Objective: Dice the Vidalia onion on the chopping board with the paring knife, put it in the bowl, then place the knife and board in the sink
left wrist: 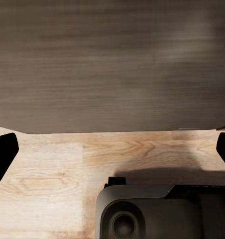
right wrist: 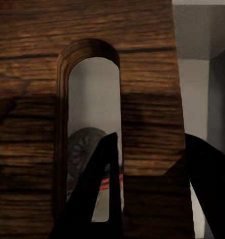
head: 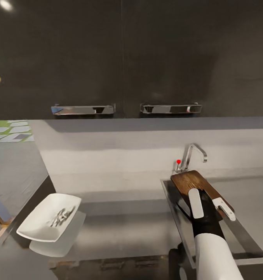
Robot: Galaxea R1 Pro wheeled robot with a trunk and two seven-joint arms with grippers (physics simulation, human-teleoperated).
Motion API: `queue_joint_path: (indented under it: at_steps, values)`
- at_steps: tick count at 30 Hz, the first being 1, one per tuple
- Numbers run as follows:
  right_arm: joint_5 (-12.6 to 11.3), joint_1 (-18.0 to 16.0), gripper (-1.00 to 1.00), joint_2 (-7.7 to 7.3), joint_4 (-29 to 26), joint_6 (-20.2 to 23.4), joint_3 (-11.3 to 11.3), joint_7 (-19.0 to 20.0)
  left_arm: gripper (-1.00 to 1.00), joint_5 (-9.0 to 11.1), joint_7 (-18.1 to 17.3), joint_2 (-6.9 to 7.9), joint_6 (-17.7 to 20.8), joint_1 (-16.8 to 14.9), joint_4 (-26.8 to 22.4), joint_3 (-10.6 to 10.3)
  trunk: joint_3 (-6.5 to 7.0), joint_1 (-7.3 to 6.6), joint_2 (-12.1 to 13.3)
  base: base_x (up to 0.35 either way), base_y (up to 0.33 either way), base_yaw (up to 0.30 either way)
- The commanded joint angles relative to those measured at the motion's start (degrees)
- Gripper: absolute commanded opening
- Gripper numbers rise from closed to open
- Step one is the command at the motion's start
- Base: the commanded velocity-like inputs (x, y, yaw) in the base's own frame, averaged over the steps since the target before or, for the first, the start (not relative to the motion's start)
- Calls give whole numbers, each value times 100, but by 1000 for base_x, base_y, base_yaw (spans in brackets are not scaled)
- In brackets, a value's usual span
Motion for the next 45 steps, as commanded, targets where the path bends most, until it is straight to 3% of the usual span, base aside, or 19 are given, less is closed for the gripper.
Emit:
queue_joint_path:
  at_steps: [1, 18, 34, 36, 40, 45]
  values:
    - [-2, -6, -100, 4, -9, 58, -11, -19, 100, 35, 25, 4, -18, -4, 1, -50, -13, 5, -13, 104, 0, 0]
    - [-1, -7, -100, 4, -17, 62, -22, -19, 100, 35, 25, 8, -27, -4, 1, -53, -13, 5, -13, -99, 0, 0]
    - [-8, -6, -100, 4, -10, 86, -19, 233, 100, 35, 25, 12, -18, -4, 1, -52, -13, 5, -13, -1, 0, 0]
    - [-11, -6, -100, 4, -10, 86, -95, 232, 100, 35, 25, 10, -18, -4, 1, -52, -18, 5, -13, 0, 0, 0]
    - [-43, -6, -100, 4, -13, 124, -665, 243, 100, 35, 25, 11, -20, -4, 1, -52, -42, 5, -13, 0, 0, 0]
    - [-51, -6, -100, 4, -13, 135, -818, 246, 100, 35, 25, 12, -25, -4, 1, -52, -78, 5, -13, 0, 0, 0]
